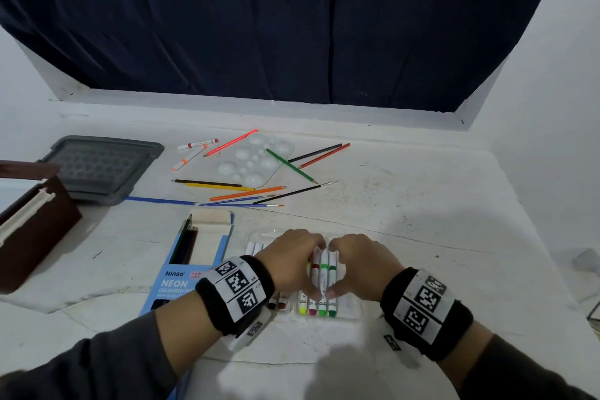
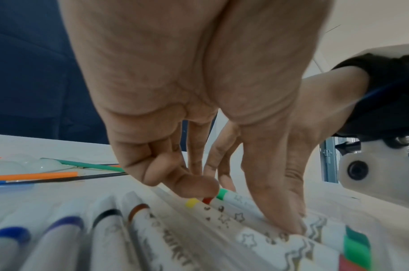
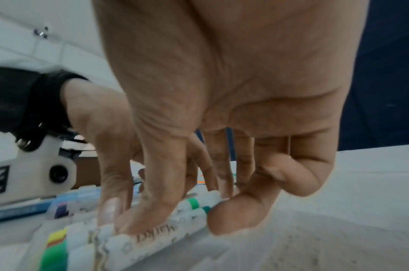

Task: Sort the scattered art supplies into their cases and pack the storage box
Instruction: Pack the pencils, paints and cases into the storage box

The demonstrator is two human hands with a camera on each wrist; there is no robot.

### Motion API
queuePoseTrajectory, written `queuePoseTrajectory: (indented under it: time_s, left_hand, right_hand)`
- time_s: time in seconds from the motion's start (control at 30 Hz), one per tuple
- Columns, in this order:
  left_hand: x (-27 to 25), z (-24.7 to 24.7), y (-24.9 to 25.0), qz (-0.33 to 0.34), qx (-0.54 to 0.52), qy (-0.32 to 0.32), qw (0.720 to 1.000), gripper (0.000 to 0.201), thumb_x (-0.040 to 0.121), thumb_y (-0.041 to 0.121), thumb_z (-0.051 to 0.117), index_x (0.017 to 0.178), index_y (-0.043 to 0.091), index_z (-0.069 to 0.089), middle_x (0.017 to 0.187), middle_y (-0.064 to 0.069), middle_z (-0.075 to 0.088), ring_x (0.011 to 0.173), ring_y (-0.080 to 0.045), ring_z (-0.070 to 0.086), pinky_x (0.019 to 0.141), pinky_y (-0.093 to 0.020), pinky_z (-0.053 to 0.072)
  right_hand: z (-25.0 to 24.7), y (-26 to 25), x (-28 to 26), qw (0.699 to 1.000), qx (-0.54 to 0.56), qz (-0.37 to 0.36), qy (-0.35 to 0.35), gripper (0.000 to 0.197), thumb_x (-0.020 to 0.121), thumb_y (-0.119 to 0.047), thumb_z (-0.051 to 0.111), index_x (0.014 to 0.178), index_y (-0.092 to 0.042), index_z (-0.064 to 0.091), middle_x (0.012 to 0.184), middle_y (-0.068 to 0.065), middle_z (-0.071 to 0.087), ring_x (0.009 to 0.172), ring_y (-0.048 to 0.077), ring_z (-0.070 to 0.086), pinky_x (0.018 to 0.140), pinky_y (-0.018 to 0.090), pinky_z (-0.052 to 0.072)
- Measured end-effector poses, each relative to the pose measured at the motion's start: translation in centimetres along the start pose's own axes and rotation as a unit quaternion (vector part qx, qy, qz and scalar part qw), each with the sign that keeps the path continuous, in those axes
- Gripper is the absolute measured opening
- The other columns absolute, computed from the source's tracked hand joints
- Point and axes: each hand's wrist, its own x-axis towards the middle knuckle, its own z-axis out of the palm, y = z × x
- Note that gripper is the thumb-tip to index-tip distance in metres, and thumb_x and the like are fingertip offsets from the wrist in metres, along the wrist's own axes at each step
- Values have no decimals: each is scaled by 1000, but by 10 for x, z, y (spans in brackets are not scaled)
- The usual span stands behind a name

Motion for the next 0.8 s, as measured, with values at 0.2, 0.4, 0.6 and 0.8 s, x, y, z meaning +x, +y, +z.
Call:
queuePoseTrajectory:
  time_s: [0.2,0.4,0.6,0.8]
  left_hand:
    - [8,-1,1,-12,30,2,999,68,58,39,93,114,21,59,104,4,59,93,-17,55,80,-32,48]
    - [10,-6,4,-6,94,-10,996,58,56,48,91,103,24,67,97,4,63,86,-19,62,77,-35,55]
    - [-1,-2,-14,11,20,11,1000,55,65,50,85,113,29,68,100,6,64,88,-15,62,79,-36,55]
    - [-23,-36,-82,6,-102,91,991,40,82,57,70,117,37,64,100,16,60,81,1,55,80,-26,51]
  right_hand:
    - [4,-2,9,1000,-11,2,-2,75,61,-49,88,122,-21,54,113,-3,62,102,19,61,83,33,51]
    - [-10,-2,14,999,2,32,-37,69,52,-50,92,105,-23,58,89,-11,58,83,13,57,62,24,40]
    - [-7,1,20,998,16,57,-28,68,53,-57,89,107,-27,59,96,-9,62,87,13,61,69,28,45]
    - [-31,-23,48,976,152,60,143,39,73,-63,73,94,-32,61,76,-11,66,69,1,60,64,25,47]
